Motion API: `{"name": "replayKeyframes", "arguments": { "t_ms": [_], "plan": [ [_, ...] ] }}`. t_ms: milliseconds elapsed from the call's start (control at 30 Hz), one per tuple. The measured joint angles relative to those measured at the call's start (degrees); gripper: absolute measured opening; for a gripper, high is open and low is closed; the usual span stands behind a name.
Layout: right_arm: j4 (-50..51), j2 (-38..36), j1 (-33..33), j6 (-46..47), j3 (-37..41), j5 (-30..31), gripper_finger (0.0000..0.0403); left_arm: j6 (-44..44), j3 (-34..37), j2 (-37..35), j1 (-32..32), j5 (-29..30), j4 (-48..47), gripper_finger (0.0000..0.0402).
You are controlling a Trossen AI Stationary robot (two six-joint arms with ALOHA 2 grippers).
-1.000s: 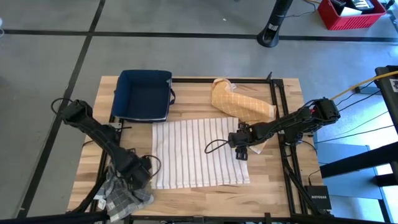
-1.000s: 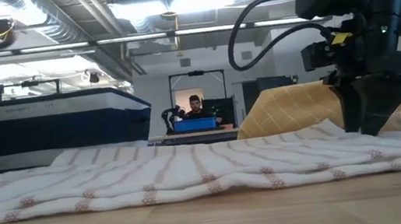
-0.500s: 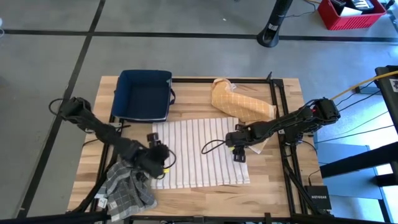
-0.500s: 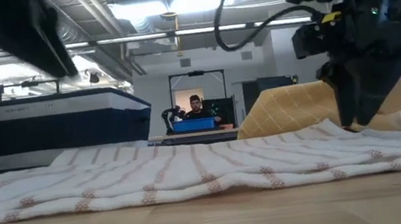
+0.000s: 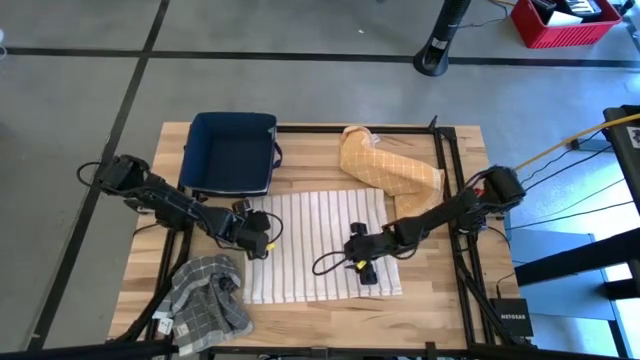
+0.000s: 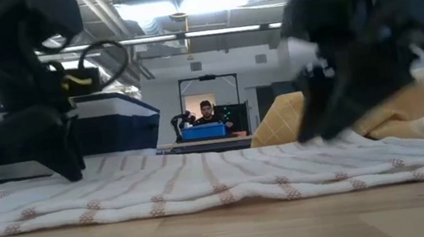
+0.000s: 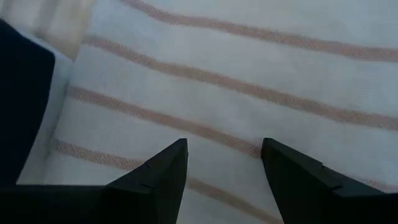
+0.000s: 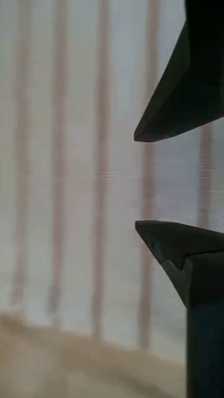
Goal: Fold towel
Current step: Fold the white towel
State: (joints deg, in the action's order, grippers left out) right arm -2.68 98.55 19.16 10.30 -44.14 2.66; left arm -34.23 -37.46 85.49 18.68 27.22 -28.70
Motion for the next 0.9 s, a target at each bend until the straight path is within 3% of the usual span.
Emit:
{"name": "replayKeyframes", "arguments": {
  "t_ms": [233, 433, 600, 900],
  "plan": [
    [3.92, 1.55, 0.42, 2.7, -0.48, -9.91, 0.022, -1.24, 0.12, -0.11, -1.54, -0.49, -1.45, 0.0198],
    [10.02, -2.33, 0.74, 3.46, -2.28, -9.9, 0.022, 4.26, -7.89, -0.22, -0.6, -9.97, -4.12, 0.0198],
    [22.31, -8.65, 0.74, 4.48, -6.36, -7.4, 0.022, 6.73, -10.64, -0.23, 0.51, -19.93, -5.53, 0.0198],
    [37.87, -14.88, 0.68, 6.11, -3.29, 2.08, 0.022, 9.69, -7.86, 2.64, 0.72, -20.08, -4.57, 0.0198]
  ]
}}
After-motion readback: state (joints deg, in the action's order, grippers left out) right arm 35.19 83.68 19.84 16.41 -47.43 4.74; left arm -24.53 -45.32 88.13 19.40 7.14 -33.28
